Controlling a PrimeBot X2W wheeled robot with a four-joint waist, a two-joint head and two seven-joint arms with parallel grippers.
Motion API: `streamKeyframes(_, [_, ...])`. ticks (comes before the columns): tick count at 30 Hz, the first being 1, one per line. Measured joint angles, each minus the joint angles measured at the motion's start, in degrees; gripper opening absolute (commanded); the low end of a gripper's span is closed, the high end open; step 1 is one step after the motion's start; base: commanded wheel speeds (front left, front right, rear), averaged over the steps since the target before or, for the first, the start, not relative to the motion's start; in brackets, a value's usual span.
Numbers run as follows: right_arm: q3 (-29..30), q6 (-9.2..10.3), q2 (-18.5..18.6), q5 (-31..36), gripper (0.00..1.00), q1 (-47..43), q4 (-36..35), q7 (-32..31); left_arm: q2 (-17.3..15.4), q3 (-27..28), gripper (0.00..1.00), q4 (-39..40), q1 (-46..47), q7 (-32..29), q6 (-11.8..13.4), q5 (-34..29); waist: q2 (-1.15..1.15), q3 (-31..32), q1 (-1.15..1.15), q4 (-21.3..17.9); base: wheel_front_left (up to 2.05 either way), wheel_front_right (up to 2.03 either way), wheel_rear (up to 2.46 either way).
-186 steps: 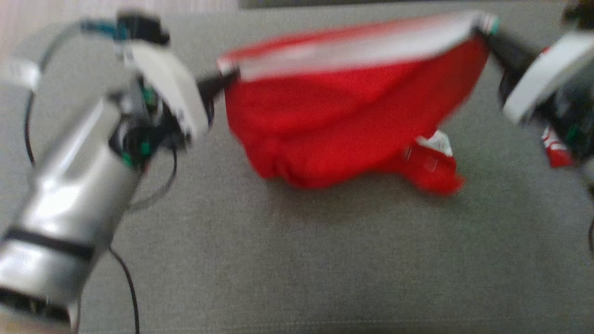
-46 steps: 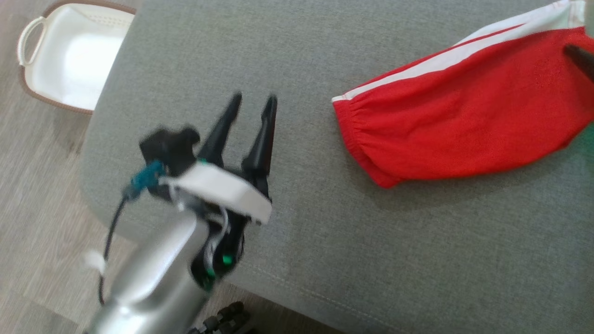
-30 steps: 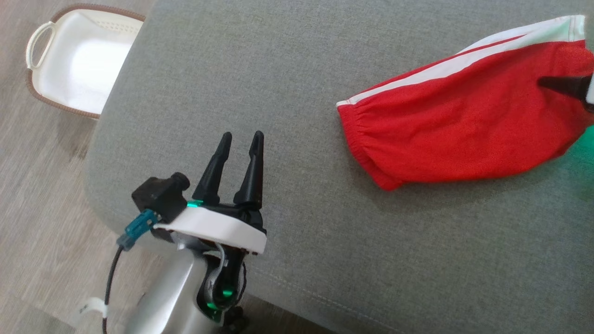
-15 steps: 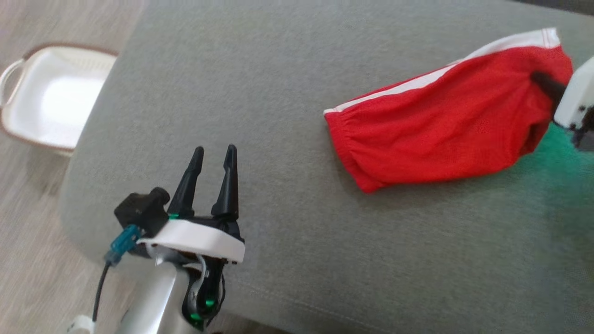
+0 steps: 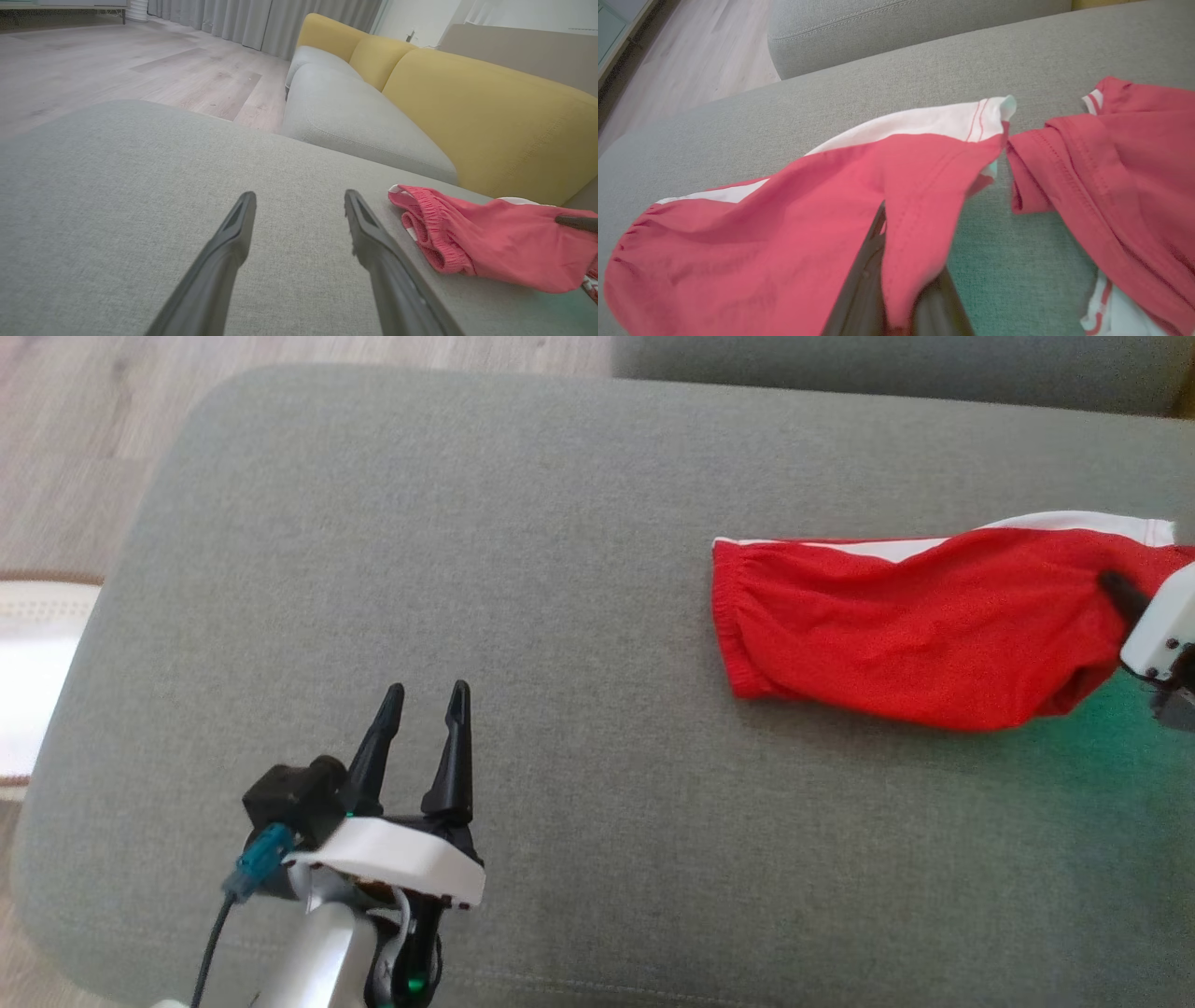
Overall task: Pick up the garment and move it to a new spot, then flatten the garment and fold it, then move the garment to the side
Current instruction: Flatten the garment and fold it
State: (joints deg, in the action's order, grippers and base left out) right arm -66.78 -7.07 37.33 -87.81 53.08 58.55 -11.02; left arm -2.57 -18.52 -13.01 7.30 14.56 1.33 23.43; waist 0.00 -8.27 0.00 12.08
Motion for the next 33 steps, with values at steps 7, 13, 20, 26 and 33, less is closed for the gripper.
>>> streamKeyframes(7, [-1.81,0.0,-1.9,3.1,0.0,0.26,0.76,1.4,0.0,-0.08,1.0,-0.33,-0.12,0.0,0.11,-2.79,0.0,1.8,0.0,-0.37,0.0,0.0,0.0])
streamKeyframes(13, [-3.81,0.0,-6.68,6.69,0.0,0.88,-0.85,1.92,-0.03,-1.04,1.0,-0.66,-0.58,-0.01,0.16,-2.49,0.0,2.99,0.0,0.81,0.0,0.0,0.0])
streamKeyframes(20, [-5.48,0.0,-13.5,11.43,0.0,4.05,-0.92,-0.71,-0.09,-1.93,1.0,-1.77,-1.52,-0.01,0.19,-1.48,0.0,3.78,0.0,3.81,0.0,0.0,0.0])
streamKeyframes(26, [-6.36,0.0,-15.94,15.15,0.0,5.05,1.97,-5.13,-0.13,-3.44,1.0,-1.96,-1.38,-0.01,0.48,-0.44,0.0,2.91,0.0,7.42,0.0,0.0,0.0])
streamKeyframes(33, [-6.55,0.0,-18.42,16.29,1.0,5.08,2.11,-7.65,-0.13,-3.58,1.0,-2.03,-1.3,-0.01,1.23,0.76,0.0,2.01,0.0,8.61,0.0,0.0,0.0])
